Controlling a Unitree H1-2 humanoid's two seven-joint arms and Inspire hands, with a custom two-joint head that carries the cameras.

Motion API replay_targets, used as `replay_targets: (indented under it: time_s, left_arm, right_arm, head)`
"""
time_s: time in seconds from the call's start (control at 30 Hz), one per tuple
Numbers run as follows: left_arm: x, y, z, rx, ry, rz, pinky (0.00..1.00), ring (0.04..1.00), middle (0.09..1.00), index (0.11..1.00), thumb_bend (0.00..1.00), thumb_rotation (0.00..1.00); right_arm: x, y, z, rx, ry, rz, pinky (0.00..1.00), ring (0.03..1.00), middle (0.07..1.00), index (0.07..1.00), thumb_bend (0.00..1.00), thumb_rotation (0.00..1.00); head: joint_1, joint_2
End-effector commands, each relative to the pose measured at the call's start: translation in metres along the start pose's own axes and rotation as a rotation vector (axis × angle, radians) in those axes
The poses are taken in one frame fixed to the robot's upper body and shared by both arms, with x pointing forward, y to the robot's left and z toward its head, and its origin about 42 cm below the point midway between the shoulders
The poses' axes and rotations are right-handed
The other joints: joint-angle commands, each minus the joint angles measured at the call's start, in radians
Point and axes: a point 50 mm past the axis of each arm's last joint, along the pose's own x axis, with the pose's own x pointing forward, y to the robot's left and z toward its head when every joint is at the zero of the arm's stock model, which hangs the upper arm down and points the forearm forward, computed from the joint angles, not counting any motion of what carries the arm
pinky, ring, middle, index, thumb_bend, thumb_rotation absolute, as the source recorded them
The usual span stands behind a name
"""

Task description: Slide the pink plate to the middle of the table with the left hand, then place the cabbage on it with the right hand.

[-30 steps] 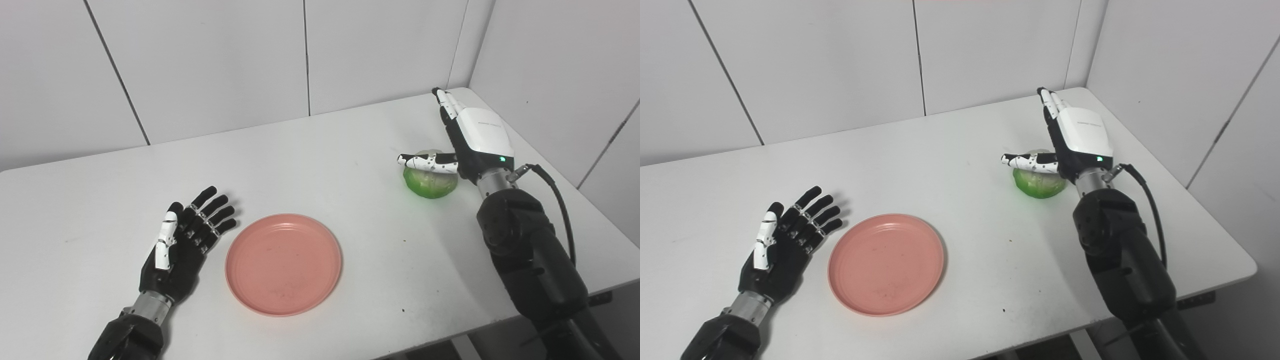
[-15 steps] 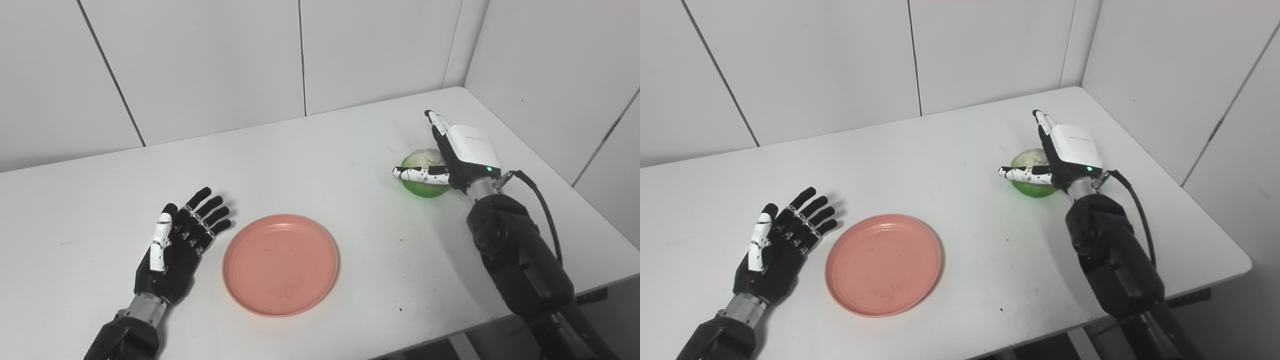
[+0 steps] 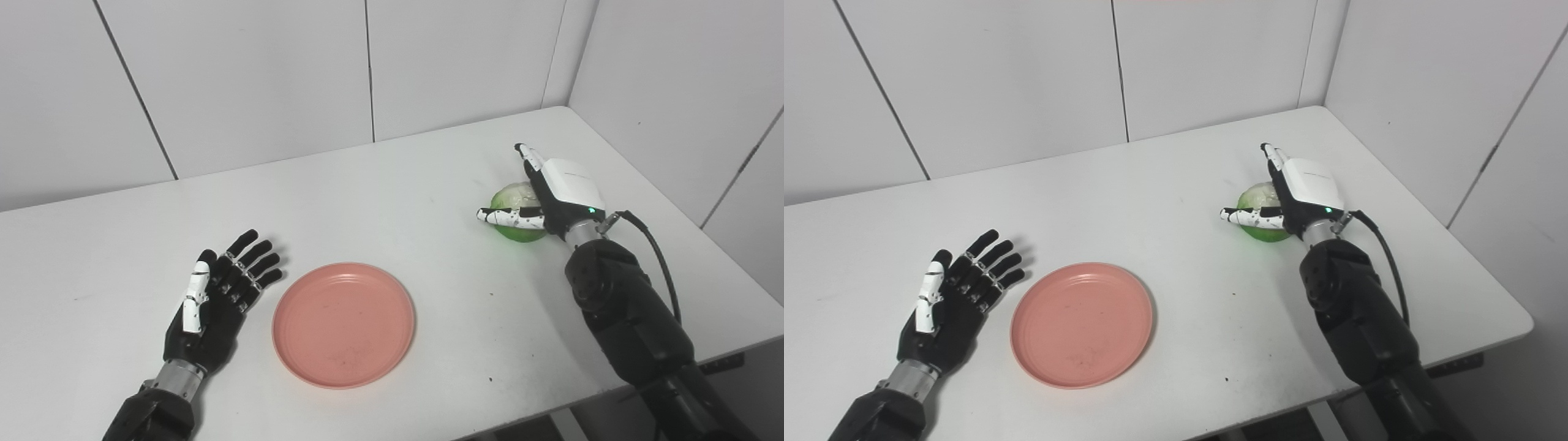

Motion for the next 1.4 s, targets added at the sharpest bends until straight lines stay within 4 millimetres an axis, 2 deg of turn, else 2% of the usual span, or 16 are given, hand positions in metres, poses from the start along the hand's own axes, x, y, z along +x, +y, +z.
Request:
replay_targets:
  time_s: [0.0,0.53,0.73,0.83,0.87,0.9,1.0,1.03,1.07,1.1,1.13,1.17,1.27,1.37]
  left_arm:
    - [-0.021,0.017,-0.026,-0.008,0.126,0.094,0.81,0.819,0.832,0.822,0.48,1.00]
    - [-0.022,0.015,-0.023,-0.007,0.124,0.087,0.81,0.820,0.832,0.821,0.48,1.00]
    - [-0.022,0.015,-0.024,-0.012,0.124,0.083,0.81,0.825,0.837,0.825,0.48,1.00]
    - [-0.022,0.014,-0.024,-0.009,0.125,0.085,0.81,0.824,0.836,0.825,0.48,1.00]
    - [-0.022,0.014,-0.024,-0.008,0.126,0.086,0.81,0.822,0.835,0.824,0.47,1.00]
    - [-0.022,0.014,-0.024,-0.009,0.126,0.086,0.81,0.821,0.834,0.823,0.47,1.00]
    - [-0.022,0.014,-0.024,-0.014,0.126,0.084,0.81,0.821,0.834,0.824,0.47,1.00]
    - [-0.022,0.014,-0.024,-0.014,0.125,0.083,0.81,0.821,0.834,0.824,0.47,1.00]
    - [-0.022,0.014,-0.024,-0.013,0.125,0.081,0.81,0.821,0.835,0.826,0.47,1.00]
    - [-0.022,0.014,-0.024,-0.011,0.126,0.082,0.81,0.821,0.836,0.826,0.47,1.00]
    - [-0.022,0.014,-0.024,-0.011,0.126,0.083,0.81,0.820,0.833,0.824,0.47,1.00]
    - [-0.022,0.013,-0.024,-0.012,0.126,0.083,0.81,0.820,0.833,0.823,0.47,1.00]
    - [-0.022,0.013,-0.024,-0.009,0.124,0.078,0.81,0.823,0.836,0.827,0.47,1.00]
    - [-0.022,0.014,-0.024,-0.010,0.123,0.079,0.80,0.821,0.835,0.825,0.47,1.00]
  right_arm:
    - [0.012,-0.026,0.008,-0.010,-0.035,-0.083,0.82,0.914,0.945,0.961,1.00,0.71]
    - [0.022,-0.019,0.001,0.018,0.015,-0.057,0.79,0.890,0.923,0.939,1.00,0.63]
    - [0.024,-0.017,-0.001,0.021,0.030,-0.059,0.74,0.844,0.887,0.898,1.00,0.53]
    - [0.024,-0.017,0.001,0.029,0.037,-0.067,0.69,0.794,0.844,0.847,1.00,0.45]
    - [0.024,-0.017,0.002,0.034,0.040,-0.069,0.64,0.739,0.795,0.793,0.99,0.38]
    - [0.024,-0.017,0.002,0.054,0.042,-0.067,0.62,0.721,0.778,0.775,0.98,0.35]
    - [0.024,-0.016,0.003,0.086,0.045,-0.063,0.49,0.569,0.633,0.691,0.92,0.23]
    - [0.025,-0.014,0.003,0.089,0.048,-0.059,0.47,0.548,0.612,0.678,0.91,0.22]
    - [0.025,-0.013,0.003,0.090,0.051,-0.056,0.40,0.483,0.555,0.590,0.86,0.20]
    - [0.026,-0.011,0.003,0.085,0.053,-0.053,0.39,0.471,0.545,0.574,0.85,0.20]
    - [0.027,-0.009,0.003,0.077,0.054,-0.050,0.30,0.371,0.453,0.515,0.80,0.19]
    - [0.027,-0.007,0.002,0.071,0.055,-0.049,0.28,0.345,0.428,0.499,0.79,0.19]
    - [0.029,-0.004,0.002,0.063,0.061,-0.043,0.22,0.295,0.376,0.467,0.75,0.17]
    - [0.028,-0.004,0.002,0.060,0.059,-0.038,0.23,0.299,0.377,0.461,0.70,0.17]
  head:
    - [0.000,0.001]
    - [0.006,0.014]
    - [0.006,0.015]
    - [0.006,0.015]
    - [0.006,0.015]
    - [0.006,0.015]
    - [0.010,0.015]
    - [0.010,0.015]
    - [0.010,0.015]
    - [0.010,0.015]
    - [0.010,0.015]
    - [0.010,0.015]
    - [0.010,0.016]
    - [0.010,0.015]
